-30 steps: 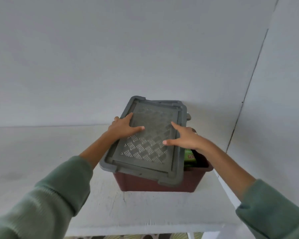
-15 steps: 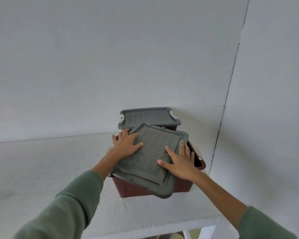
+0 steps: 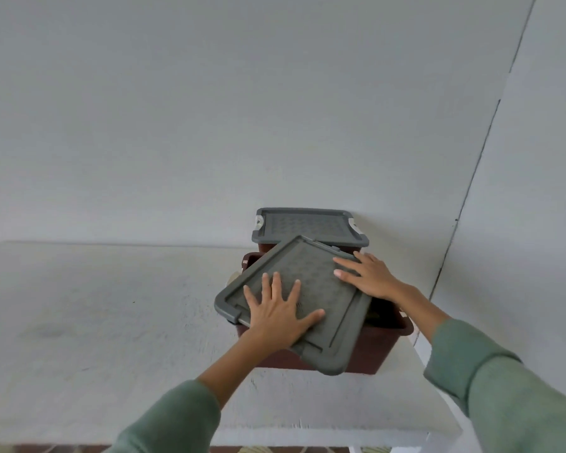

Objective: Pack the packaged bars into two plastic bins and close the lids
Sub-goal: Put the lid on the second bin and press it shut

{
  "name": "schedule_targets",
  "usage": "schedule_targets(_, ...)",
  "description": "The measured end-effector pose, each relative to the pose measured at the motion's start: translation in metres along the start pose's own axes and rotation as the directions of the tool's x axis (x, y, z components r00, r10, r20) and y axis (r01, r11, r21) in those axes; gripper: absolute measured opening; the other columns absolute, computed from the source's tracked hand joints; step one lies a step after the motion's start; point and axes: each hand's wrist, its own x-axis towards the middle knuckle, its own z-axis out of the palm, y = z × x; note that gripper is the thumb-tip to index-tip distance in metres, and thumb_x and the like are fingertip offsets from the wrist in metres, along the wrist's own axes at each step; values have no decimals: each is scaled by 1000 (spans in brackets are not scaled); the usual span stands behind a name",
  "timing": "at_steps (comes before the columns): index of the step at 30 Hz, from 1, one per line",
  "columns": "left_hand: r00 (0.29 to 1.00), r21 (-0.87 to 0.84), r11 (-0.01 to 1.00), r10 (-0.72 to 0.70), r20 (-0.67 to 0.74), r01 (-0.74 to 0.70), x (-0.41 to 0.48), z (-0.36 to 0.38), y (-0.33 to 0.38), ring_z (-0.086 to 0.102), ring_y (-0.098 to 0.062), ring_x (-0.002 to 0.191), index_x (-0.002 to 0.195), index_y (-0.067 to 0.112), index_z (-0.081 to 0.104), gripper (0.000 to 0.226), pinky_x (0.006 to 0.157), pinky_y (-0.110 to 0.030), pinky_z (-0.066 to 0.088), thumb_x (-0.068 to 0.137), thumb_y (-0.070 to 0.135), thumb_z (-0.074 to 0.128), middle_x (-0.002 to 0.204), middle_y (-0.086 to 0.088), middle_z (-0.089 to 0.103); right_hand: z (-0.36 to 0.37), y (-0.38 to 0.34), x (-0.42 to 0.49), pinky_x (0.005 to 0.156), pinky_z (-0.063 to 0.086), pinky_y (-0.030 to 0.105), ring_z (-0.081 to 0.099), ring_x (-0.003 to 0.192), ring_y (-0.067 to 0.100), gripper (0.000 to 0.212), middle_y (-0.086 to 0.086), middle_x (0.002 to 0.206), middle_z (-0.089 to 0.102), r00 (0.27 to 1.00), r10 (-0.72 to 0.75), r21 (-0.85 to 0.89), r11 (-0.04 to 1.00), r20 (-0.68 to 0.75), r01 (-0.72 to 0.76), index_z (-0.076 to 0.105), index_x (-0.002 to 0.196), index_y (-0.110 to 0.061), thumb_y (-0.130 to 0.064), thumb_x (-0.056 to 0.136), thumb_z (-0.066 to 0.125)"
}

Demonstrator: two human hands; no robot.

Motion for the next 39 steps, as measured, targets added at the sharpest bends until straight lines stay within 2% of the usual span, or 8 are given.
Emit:
schedule_targets(6,971,46,976,208,116,-214,24,-18,-39,-14,-20,145,146,42,-2,73,113,-57,-10,83,73,18,158,1,-12,-2,17,-31,107,29,43,26,128,30,55,7,136,34,991,113,-52,992,-66,-116,35,138,-45,-66,88,30)
schedule_targets(9,968,78,973,203,145,-215,38,-30,-61,-11,-21,146,143,49,0,105,113,-57,-8,48,94,-7,158,2,-10,2,19,-54,102,33,44,28,125,31,56,10,130,36,973,197,-23,979,-119,-201,36,139,-43,-66,88,30)
schedule_targets(14,996,65,997,36,83,-41,63,-33,-69,-12,-25,145,144,48,10,52,113,-60,0,94,58,20,158,-3,-9,13,-7,-84,100,31,45,32,125,30,52,14,132,39,950,213,-137,959,-230,-248,45,133,-28,-55,95,23)
schedule_targets(24,1000,-69,998,-15,-16,13,49,-12,-61,-3,-23,145,144,47,17,46,114,-56,12,98,49,21,158,-2,5,13,3,-72,92,37,38,37,118,29,28,11,121,37,930,266,167,959,-253,-229,50,109,-16,-38,92,48)
schedule_targets(30,975,-236,958,-193,-108,164,43,-12,-60,4,-30,143,143,34,23,46,110,-57,21,98,43,27,156,-7,-3,18,15,-52,97,38,39,30,129,33,63,16,142,22,862,505,635,681,-48,-364,27,141,-20,-36,88,58)
schedule_targets(34,888,-576,726,-460,-1,376,38,-15,-64,35,-41,130,148,18,4,65,104,-49,33,97,39,39,147,-24,24,14,27,-54,68,46,33,58,87,30,49,17,106,60,851,404,889,165,335,-428,49,128,-2,-24,87,63)
schedule_targets(36,873,-707,586,-478,92,396,38,-20,-66,40,-40,127,147,6,7,71,101,-45,37,95,34,47,144,-25,33,15,30,-52,67,47,33,57,81,28,42,15,97,61,861,430,908,182,271,-376,54,120,4,-15,85,66)
schedule_targets(39,878,-707,600,-474,62,374,36,-21,-65,43,-37,125,143,0,20,67,96,-42,40,93,31,52,141,-22,38,16,27,-47,82,47,36,57,98,31,43,17,112,61,853,508,872,354,124,-338,55,119,3,-15,83,69)
